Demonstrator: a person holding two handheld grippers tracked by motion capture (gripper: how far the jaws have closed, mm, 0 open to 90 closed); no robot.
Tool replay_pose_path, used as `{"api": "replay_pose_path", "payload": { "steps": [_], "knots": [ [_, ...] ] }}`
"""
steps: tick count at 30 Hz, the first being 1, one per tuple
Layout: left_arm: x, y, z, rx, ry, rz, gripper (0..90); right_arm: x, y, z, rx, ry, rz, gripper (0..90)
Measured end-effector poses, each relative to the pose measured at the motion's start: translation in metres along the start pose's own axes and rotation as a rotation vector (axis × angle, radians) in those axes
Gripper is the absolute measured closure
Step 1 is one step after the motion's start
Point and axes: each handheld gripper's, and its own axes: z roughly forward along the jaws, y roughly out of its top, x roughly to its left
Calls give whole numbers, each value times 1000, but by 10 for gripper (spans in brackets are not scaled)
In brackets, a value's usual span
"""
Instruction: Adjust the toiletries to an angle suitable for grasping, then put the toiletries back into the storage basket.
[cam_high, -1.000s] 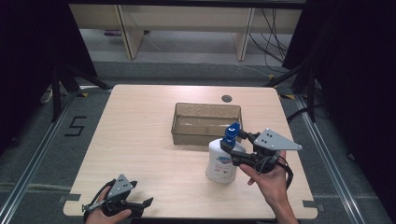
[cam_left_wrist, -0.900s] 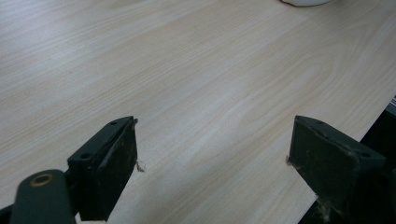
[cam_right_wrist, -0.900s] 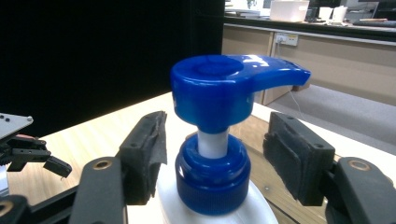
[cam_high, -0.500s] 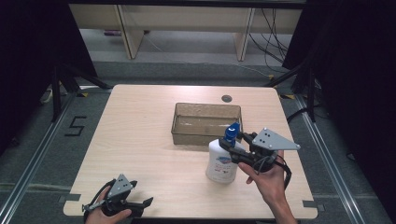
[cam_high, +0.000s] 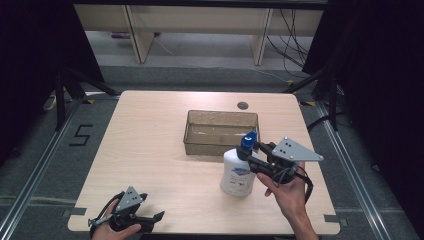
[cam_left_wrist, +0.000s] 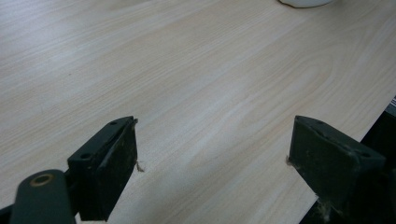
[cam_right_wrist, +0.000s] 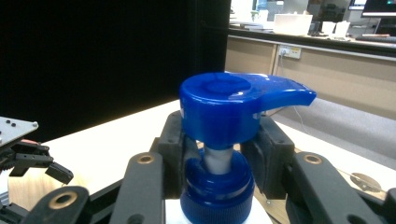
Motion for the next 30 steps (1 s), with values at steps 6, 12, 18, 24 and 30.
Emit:
{"api": "replay_pose_path", "payload": {
  "steps": [6,12,18,24,30],
  "knots": [
    [-3,0,1,-5,-5,-32,149,2,0,0,-2,2,-10,623],
    [-4,1,0,-17,-9,-25,149,3,0,0,-7,-18,-24,624],
    [-5,1,0,-15,-11,-28,149,7,1,1,3,-21,6,624],
    [-3,1,-1,-8,-15,-16,149,7,1,1,4,-34,1,624],
    [-3,1,-2,-8,-15,-8,149,5,3,3,15,-29,1,625]
  ]
}}
